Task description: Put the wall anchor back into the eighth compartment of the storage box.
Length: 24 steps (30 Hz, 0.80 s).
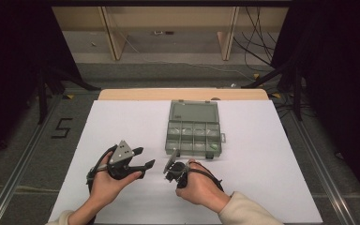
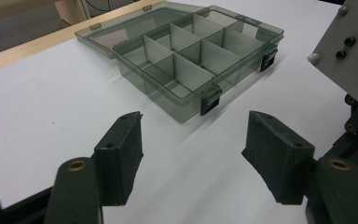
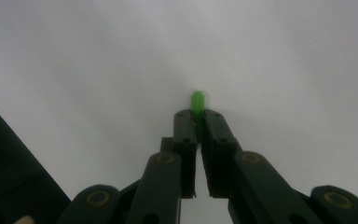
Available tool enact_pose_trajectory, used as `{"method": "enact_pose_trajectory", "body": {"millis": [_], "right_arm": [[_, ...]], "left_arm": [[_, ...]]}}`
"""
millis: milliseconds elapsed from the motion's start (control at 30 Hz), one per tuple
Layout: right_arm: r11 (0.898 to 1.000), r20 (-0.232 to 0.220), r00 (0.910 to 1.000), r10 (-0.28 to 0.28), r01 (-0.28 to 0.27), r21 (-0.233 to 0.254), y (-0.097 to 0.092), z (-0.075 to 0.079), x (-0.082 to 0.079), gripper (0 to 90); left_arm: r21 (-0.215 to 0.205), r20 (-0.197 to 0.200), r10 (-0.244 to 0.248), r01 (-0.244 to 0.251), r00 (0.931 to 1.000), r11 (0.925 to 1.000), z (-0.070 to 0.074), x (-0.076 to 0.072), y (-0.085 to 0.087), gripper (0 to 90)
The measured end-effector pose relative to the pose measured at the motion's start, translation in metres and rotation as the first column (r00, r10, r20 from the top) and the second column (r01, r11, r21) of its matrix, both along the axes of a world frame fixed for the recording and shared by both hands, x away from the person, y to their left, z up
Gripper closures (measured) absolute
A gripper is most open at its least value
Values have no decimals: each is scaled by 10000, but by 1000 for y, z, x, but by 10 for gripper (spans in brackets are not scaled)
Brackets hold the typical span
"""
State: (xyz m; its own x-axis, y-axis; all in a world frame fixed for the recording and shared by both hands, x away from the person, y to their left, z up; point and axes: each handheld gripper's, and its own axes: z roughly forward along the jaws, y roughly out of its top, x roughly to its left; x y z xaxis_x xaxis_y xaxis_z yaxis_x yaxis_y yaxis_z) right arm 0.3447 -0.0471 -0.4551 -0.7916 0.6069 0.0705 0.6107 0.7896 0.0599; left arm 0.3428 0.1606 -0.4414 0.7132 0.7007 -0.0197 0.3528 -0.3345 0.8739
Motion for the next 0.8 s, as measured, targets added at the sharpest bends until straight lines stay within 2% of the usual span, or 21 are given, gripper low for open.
{"method": "enact_pose_trajectory", "body": {"millis": [167,267,300,367,467,800], "right_arm": [[9998,33,9998,190,-191,68,-3,3,3,853],[9970,349,9964,773,-776,71,-10,6,9,853],[9974,318,9972,681,-688,223,-10,8,9,853],[9972,366,9968,705,-713,225,-13,12,12,853],[9951,582,9937,954,-968,215,-20,17,18,853],[9962,587,9959,683,-713,498,-37,31,32,853]], "left_arm": [[5,-2,-46,46,10000,10000,0,0,1,363],[54,-1,-23,23,10000,10000,0,1,1,364],[52,2,-26,26,10000,10000,0,1,1,364],[57,0,-27,27,10000,10000,0,1,0,364],[23,-61,9,-9,10000,10000,-1,0,0,364],[48,-59,-60,60,10000,10000,-1,1,0,365]]}}
